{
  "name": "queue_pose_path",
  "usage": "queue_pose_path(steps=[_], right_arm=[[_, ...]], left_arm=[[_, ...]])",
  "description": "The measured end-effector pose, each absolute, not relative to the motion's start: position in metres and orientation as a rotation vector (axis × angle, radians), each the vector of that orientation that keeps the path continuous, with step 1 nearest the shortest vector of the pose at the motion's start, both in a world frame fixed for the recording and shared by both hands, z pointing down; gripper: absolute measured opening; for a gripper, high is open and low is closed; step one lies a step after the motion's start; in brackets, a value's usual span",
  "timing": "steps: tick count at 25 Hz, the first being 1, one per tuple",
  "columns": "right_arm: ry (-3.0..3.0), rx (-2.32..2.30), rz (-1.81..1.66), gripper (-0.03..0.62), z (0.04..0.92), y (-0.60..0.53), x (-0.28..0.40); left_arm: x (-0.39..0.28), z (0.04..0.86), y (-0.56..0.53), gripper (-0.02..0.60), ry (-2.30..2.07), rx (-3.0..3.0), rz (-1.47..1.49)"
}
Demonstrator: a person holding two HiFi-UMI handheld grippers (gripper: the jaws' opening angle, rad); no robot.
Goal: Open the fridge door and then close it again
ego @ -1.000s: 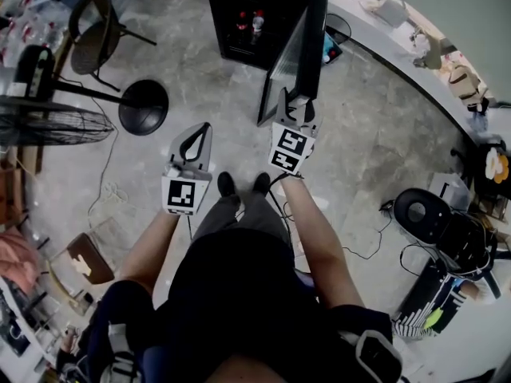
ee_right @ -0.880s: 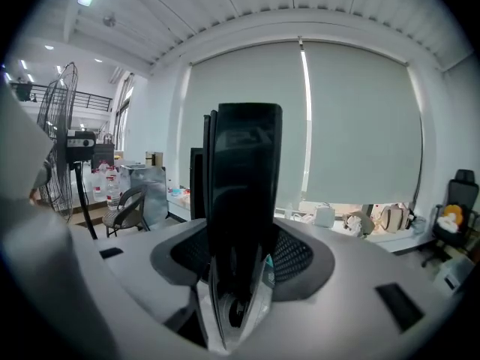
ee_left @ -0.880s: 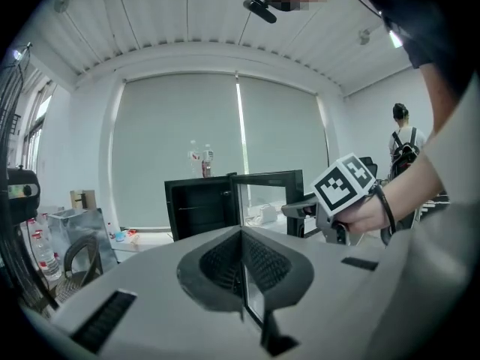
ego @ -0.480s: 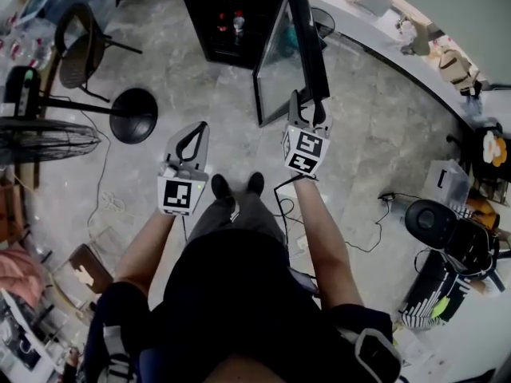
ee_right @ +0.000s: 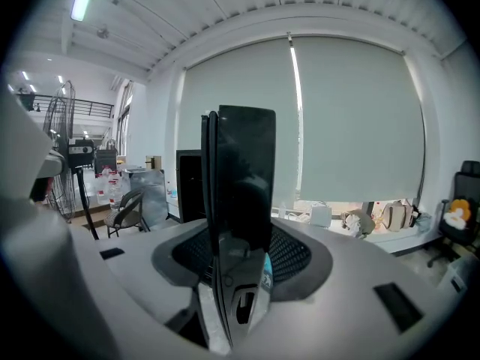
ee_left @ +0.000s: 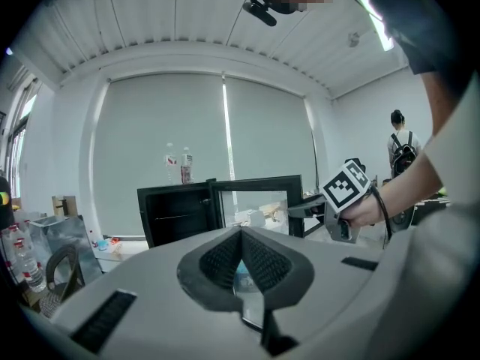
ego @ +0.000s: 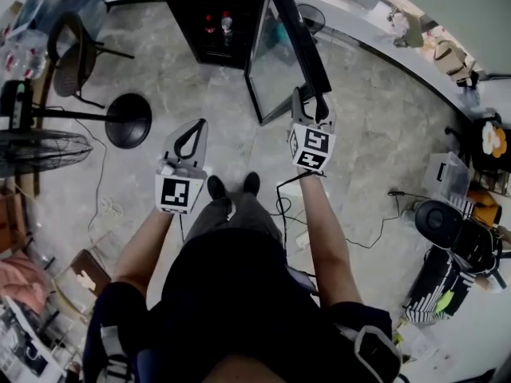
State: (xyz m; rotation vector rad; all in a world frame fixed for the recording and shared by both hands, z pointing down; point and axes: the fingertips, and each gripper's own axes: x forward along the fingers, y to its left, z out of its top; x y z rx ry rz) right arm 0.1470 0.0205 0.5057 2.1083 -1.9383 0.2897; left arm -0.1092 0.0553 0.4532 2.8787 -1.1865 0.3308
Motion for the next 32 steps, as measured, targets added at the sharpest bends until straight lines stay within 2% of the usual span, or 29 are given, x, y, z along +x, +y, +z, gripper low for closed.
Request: queue_pose_path(steps=[17, 32], right_arm=[[-2.044, 2.032, 0.261, 0.216, 0.502, 0.011, 0.236], [-2.043, 2.01, 0.279, 0.222, 0.502, -0.018, 0.297]], left_arm=[[-0.014, 0.438, 0.06, 0.023, -1.174, 2.916, 0.347], [0.039, 0.435, 0.03, 0.023, -1.004, 2.973, 0.308]])
